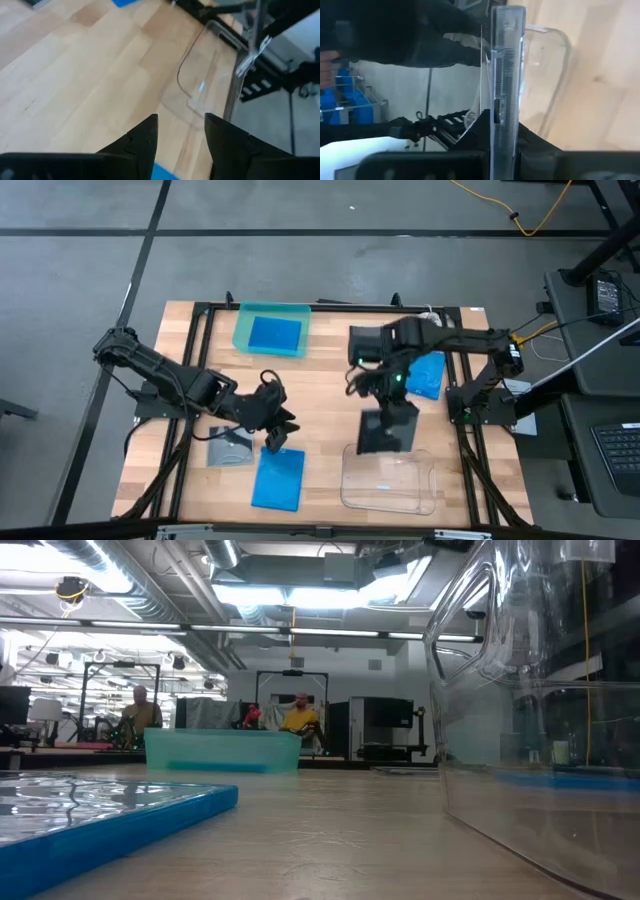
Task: Pick & place jewel cases by type
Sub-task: Put the middle black CD case into the transparent bin
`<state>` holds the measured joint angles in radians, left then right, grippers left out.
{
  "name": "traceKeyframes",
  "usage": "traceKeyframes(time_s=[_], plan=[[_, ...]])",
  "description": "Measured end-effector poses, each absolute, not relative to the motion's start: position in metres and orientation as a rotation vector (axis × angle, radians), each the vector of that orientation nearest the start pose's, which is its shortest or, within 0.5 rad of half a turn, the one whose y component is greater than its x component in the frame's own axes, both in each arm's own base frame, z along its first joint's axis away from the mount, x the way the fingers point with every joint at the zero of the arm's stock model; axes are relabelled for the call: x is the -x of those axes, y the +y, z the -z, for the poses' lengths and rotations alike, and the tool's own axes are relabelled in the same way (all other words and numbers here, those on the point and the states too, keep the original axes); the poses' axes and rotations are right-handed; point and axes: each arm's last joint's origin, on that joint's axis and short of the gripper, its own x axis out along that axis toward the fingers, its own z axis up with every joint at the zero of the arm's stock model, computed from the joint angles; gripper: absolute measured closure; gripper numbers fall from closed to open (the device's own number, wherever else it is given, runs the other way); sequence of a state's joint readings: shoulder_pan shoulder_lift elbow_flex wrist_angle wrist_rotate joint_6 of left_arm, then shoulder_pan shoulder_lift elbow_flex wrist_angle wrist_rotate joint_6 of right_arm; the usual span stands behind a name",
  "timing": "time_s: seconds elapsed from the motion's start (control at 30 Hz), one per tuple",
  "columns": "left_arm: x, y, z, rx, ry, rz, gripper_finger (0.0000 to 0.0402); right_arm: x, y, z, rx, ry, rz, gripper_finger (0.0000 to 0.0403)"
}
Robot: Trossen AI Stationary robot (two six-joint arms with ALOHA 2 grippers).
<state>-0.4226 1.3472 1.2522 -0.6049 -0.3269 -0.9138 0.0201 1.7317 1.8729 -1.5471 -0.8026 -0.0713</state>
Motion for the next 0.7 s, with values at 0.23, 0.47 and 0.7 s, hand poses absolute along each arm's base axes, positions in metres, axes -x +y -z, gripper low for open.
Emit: traceKeyframes(time_s=[0.23,0.47,0.7], plan=[[-0.258,-0.108,-0.332,0.575,0.675,-0.237,0.0249,-0.317,0.069,-0.369,-0.467,1.296,-0.733,0.0382],[-0.258,-0.110,-0.331,0.564,0.710,-0.190,0.0251,-0.320,0.114,-0.317,-0.534,1.388,-0.756,0.0385],[-0.256,-0.115,-0.331,0.549,0.737,-0.135,0.0249,-0.317,0.129,-0.253,-0.620,1.467,-0.698,0.0385]])
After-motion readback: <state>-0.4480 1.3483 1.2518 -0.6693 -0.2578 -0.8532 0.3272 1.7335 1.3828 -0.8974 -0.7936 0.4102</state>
